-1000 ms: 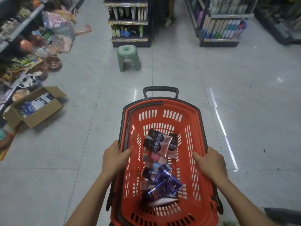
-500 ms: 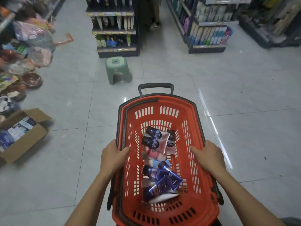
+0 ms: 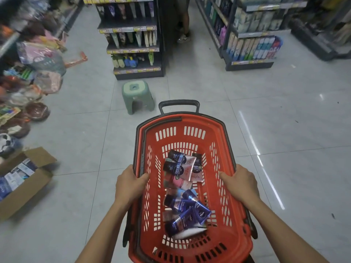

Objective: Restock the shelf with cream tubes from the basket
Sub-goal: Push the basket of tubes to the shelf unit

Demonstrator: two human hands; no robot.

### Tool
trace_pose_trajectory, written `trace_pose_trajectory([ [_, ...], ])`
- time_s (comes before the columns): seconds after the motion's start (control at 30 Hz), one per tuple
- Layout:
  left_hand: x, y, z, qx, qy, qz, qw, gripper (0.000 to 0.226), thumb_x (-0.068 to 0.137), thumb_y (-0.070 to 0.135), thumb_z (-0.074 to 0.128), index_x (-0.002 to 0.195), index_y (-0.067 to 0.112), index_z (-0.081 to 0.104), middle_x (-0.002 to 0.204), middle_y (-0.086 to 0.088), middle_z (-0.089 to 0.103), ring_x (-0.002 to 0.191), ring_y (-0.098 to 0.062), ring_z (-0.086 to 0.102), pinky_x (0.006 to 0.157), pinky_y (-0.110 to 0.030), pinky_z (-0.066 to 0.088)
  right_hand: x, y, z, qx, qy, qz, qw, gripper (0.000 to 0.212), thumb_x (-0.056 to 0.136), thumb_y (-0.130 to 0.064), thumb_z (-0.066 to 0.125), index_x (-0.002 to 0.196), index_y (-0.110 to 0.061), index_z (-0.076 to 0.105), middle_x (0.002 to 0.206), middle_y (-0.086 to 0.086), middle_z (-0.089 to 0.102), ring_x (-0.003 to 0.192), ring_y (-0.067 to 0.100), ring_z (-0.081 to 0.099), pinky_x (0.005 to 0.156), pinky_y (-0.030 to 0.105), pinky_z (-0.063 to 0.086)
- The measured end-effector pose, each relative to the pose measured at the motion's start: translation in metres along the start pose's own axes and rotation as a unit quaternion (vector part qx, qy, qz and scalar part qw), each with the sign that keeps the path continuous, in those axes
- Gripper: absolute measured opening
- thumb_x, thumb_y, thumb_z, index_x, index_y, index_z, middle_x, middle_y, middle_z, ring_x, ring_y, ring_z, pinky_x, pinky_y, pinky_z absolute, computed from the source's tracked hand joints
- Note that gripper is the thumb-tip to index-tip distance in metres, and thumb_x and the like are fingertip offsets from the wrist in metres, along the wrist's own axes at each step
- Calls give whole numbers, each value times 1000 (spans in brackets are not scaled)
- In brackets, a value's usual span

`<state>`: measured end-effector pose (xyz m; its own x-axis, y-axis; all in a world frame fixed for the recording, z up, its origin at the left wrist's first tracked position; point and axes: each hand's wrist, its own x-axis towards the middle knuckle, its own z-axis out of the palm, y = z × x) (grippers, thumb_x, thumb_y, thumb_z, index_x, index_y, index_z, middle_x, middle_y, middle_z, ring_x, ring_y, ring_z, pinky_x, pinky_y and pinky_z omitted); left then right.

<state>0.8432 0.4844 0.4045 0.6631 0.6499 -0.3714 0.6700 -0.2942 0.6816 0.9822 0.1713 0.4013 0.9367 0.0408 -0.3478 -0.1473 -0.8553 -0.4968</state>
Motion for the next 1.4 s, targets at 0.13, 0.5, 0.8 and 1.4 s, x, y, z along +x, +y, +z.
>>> trace_pose_trajectory([
  [0.13, 46, 64, 19, -13, 15, -4, 1000, 52, 87, 59, 77, 122, 26, 57, 103, 5, 76, 80, -19, 78, 81, -47, 66, 83, -24, -35, -4, 0, -18, 1000, 37, 90, -58, 68, 104, -25, 57, 92, -4, 69, 75, 18, 68, 71, 35, 57],
  [0.5, 150, 179, 48, -19, 35, 1, 999, 54, 88, 56, 77, 127, 25, 58, 106, 3, 77, 81, -19, 79, 83, -51, 66, 230, -65, -85, 17, -20, -33, 999, 41, 93, -58, 68, 108, -22, 54, 92, -4, 67, 71, 12, 67, 61, 28, 50],
  [0.8, 256, 219, 51, -20, 20, -7, 1000, 51, 89, 56, 75, 126, 25, 57, 106, 4, 76, 83, -19, 79, 84, -50, 66, 328, -121, -79, 5, -23, -21, 1000, 44, 93, -59, 67, 110, -20, 55, 89, -6, 65, 68, 9, 66, 55, 24, 46],
  [1.4, 544, 292, -35, -27, -26, 26, 999, 49, 89, 59, 72, 124, 27, 60, 101, 6, 78, 76, -14, 79, 80, -47, 67, 502, -335, -43, 14, 12, 12, 1000, 41, 93, -56, 67, 109, -20, 57, 94, -1, 68, 72, 15, 67, 64, 30, 51],
])
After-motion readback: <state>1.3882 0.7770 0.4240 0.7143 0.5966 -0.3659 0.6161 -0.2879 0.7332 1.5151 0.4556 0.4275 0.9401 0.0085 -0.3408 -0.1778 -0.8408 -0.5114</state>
